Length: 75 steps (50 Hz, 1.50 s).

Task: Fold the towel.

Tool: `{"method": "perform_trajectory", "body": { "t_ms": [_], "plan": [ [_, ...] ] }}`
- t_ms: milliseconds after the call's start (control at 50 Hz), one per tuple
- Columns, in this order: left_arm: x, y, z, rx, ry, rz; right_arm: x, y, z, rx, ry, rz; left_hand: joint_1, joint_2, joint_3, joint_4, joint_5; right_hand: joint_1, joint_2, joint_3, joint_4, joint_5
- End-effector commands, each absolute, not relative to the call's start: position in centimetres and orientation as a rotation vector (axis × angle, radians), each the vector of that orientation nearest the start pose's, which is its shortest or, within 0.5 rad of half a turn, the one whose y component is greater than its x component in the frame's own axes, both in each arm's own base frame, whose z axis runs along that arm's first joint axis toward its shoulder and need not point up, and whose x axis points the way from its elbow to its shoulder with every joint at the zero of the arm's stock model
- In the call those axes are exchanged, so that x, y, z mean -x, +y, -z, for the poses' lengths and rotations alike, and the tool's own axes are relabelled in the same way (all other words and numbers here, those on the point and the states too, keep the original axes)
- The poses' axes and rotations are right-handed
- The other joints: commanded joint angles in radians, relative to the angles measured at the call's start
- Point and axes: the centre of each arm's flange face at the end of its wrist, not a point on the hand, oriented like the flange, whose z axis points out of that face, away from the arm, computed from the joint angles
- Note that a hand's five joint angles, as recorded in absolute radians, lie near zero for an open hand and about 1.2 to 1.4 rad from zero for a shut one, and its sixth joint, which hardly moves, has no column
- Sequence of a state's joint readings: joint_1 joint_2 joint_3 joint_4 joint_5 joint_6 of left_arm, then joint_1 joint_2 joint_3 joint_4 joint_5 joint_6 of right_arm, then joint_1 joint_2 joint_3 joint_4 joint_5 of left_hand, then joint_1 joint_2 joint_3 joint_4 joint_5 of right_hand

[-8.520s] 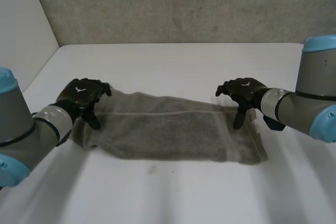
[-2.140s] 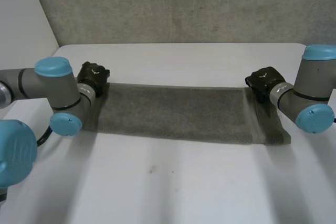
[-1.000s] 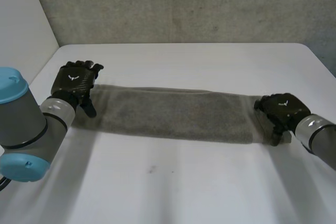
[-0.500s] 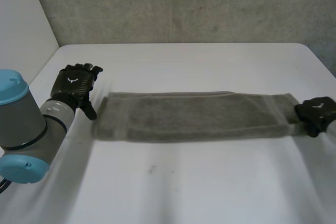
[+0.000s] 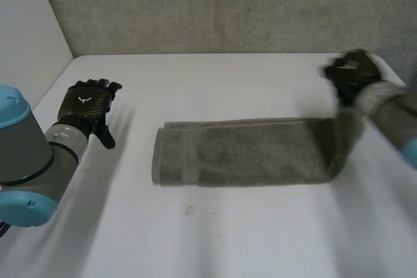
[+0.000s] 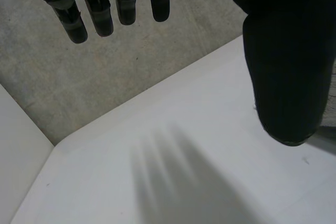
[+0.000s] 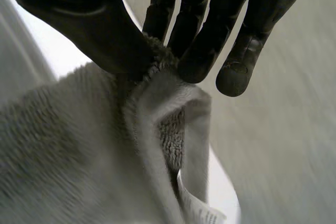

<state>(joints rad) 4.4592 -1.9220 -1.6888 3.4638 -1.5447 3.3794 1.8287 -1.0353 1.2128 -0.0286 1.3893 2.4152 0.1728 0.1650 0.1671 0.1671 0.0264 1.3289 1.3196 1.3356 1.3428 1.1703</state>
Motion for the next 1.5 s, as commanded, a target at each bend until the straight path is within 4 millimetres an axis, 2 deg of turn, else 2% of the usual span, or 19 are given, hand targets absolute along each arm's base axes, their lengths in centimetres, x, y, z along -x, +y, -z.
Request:
{"method": "perform_trajectory", "body": {
  "t_ms": [20, 80, 240, 360, 380, 400, 420, 520, 620, 700, 740, 880, 1020, 1060, 1140, 1240, 1320, 1400, 1500],
  "plan": [
    [21.6, -30.8, -18.5, -0.604, 2.325, 2.066, -39.4, -26.4, -20.8, 1.557, 1.649, 2.005, 0.002, 0.010, 0.007, 0.007, -0.026, 0.067, 0.077, 0.061, 0.054, 0.051],
    [21.5, -30.9, -18.5, -0.603, 2.325, 2.065, -42.5, -23.4, -18.5, 1.619, 1.567, 1.924, 0.002, 0.010, 0.007, 0.007, -0.026, 0.067, 0.077, 0.061, 0.054, 0.051],
    [21.4, -30.9, -18.5, -0.599, 2.326, 2.062, -45.6, -16.7, -12.4, 1.804, 1.505, 1.659, 0.002, 0.010, 0.007, 0.007, -0.026, 0.067, 0.077, 0.061, 0.054, 0.051],
    [21.5, -30.8, -18.5, -0.601, 2.328, 2.061, -45.2, -16.1, -12.3, 1.864, 1.518, 1.609, 0.002, 0.010, 0.007, 0.007, -0.026, 0.067, 0.077, 0.061, 0.054, 0.051],
    [21.5, -30.9, -18.5, -0.601, 2.325, 2.064, -45.0, -16.2, -13.1, 1.849, 1.523, 1.619, 0.002, 0.010, 0.007, 0.007, -0.026, -0.347, -0.338, -0.354, -0.361, -0.363],
    [21.5, -30.9, -18.5, -0.601, 2.325, 2.064, -44.8, -16.2, -14.4, 1.819, 1.517, 1.638, 0.002, 0.010, 0.007, 0.007, -0.026, -1.063, -1.054, -1.070, -1.077, -1.079],
    [21.5, -30.9, -18.5, -0.601, 2.325, 2.064, -44.8, -16.2, -14.4, 1.819, 1.517, 1.638, 0.002, 0.010, 0.007, 0.007, -0.026, -1.071, -1.061, -1.077, -1.084, -1.087],
    [21.5, -30.8, -18.4, -0.606, 2.324, 2.062, -41.5, -19.4, -19.8, 1.548, 1.618, 1.744, 0.002, 0.010, 0.007, 0.007, -0.026, -1.154, -1.145, -1.161, -1.168, -1.170],
    [21.5, -30.8, -18.4, -0.610, 2.323, 2.059, -38.2, -21.4, -21.1, 1.365, 1.737, 1.758, 0.002, 0.010, 0.007, 0.007, -0.026, -1.154, -1.145, -1.161, -1.168, -1.170],
    [21.6, -30.8, -18.3, -0.612, 2.323, 2.059, -35.4, -23.0, -20.6, 1.282, 1.861, 1.733, 0.002, 0.010, 0.007, 0.007, -0.026, -1.154, -1.145, -1.161, -1.168, -1.170],
    [21.6, -30.9, -18.3, -0.614, 2.316, 2.064, -32.8, -24.4, -18.9, 1.243, 1.990, 1.683, 0.002, 0.010, 0.007, 0.007, -0.026, -1.154, -1.145, -1.161, -1.168, -1.170],
    [21.7, -30.8, -18.2, -0.620, 2.320, 2.062, -29.2, -25.8, -14.9, 1.207, 2.126, 1.564, 0.002, 0.010, 0.007, 0.007, -0.026, -1.154, -1.145, -1.161, -1.168, -1.170],
    [22.0, -30.6, -18.0, -0.633, 2.326, 2.057, -27.5, -26.9, -12.4, 1.246, 2.171, 1.591, 0.002, 0.010, 0.007, 0.007, -0.026, -0.566, -0.556, -0.573, -0.580, -0.582],
    [22.0, -30.6, -18.0, -0.634, 2.328, 2.058, -26.9, -27.6, -12.5, 1.342, 2.173, 1.655, 0.002, 0.010, 0.007, 0.007, -0.026, 0.064, 0.074, 0.058, 0.051, 0.048],
    [22.0, -30.5, -18.0, -0.633, 2.326, 2.060, -26.7, -28.5, -13.8, 1.419, 2.164, 1.769, 0.002, 0.010, 0.007, 0.007, -0.026, 0.067, 0.077, 0.061, 0.054, 0.051],
    [22.0, -30.4, -18.2, -0.634, 2.322, 2.066, -28.7, -29.4, -17.0, 1.480, 2.024, 1.953, 0.002, 0.010, 0.007, 0.007, -0.026, 0.067, 0.077, 0.061, 0.054, 0.051],
    [22.0, -30.4, -18.3, -0.630, 2.321, 2.068, -36.2, -25.3, -19.4, 1.536, 1.697, 1.991, 0.002, 0.010, 0.007, 0.007, -0.026, 0.067, 0.077, 0.061, 0.054, 0.051],
    [22.0, -30.4, -18.3, -0.625, 2.322, 2.070, -40.5, -22.3, -18.7, 1.616, 1.542, 1.928, 0.002, 0.010, 0.007, 0.007, -0.026, 0.067, 0.077, 0.061, 0.054, 0.051],
    [22.0, -30.4, -18.5, -0.614, 2.325, 2.074, -44.3, -16.1, -12.6, 1.866, 1.452, 1.517, 0.002, 0.010, 0.007, 0.007, -0.026, 0.067, 0.077, 0.061, 0.054, 0.051]
  ]
}}
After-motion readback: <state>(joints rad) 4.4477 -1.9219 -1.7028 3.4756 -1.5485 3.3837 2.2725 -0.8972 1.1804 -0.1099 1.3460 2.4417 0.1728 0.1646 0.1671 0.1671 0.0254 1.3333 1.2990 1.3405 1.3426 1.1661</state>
